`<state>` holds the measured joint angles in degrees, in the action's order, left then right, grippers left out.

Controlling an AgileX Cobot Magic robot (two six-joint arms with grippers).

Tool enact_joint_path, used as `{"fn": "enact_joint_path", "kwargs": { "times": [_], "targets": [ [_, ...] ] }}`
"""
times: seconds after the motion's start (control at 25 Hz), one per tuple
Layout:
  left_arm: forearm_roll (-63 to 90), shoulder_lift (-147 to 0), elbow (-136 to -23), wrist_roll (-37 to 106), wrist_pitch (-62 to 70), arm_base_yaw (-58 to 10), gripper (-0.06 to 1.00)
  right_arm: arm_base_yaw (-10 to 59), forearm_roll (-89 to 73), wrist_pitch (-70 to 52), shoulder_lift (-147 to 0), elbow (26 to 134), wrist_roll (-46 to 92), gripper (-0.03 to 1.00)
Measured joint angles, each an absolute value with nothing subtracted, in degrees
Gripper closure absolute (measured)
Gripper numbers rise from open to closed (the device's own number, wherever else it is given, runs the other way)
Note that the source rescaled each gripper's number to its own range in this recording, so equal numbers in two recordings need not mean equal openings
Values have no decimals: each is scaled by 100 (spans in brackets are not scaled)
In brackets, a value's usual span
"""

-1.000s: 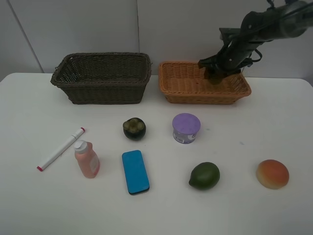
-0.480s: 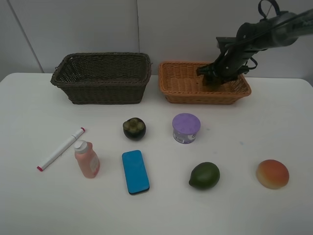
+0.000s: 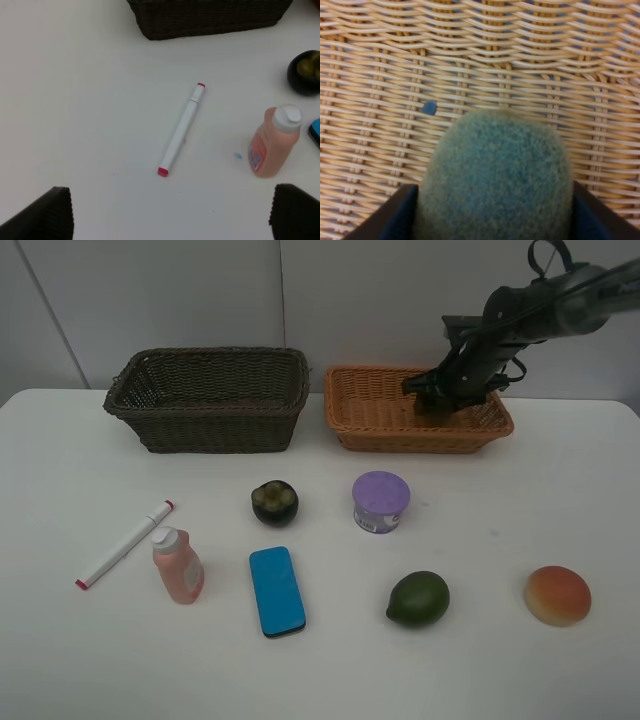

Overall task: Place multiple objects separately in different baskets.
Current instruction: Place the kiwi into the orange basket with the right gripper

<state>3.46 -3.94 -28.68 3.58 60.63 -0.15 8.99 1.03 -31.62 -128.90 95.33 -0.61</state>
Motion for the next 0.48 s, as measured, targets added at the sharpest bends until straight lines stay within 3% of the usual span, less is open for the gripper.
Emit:
{"fn": "enact_joint_path", "kwargs": {
  "times": [0.04,0.08,0.2,0.24,0.36,0.48],
  "targets": [
    [346,-394,-2868,358,6063,-15,-6,899,103,-3156,-12890,9533,-61,95],
    [346,-394,-2868,358,6063,-15,-6,899,103,-3144,-12890,9533,-61,87],
    [346,-394,-2868,358,6063,-15,-6,899,103,-3100,-12890,9545,-61,28],
    [346,-394,-2868,358,6063,-15,-6,899,117,-3100,-12890,9545,-61,16],
    [346,-394,-2868,358,6063,-15,-6,899,160,-3100,-12890,9545,-61,1],
    [346,-394,-2868,358,6063,-15,-6,899,198,-3100,-12890,9545,-66,-2]
  ]
}}
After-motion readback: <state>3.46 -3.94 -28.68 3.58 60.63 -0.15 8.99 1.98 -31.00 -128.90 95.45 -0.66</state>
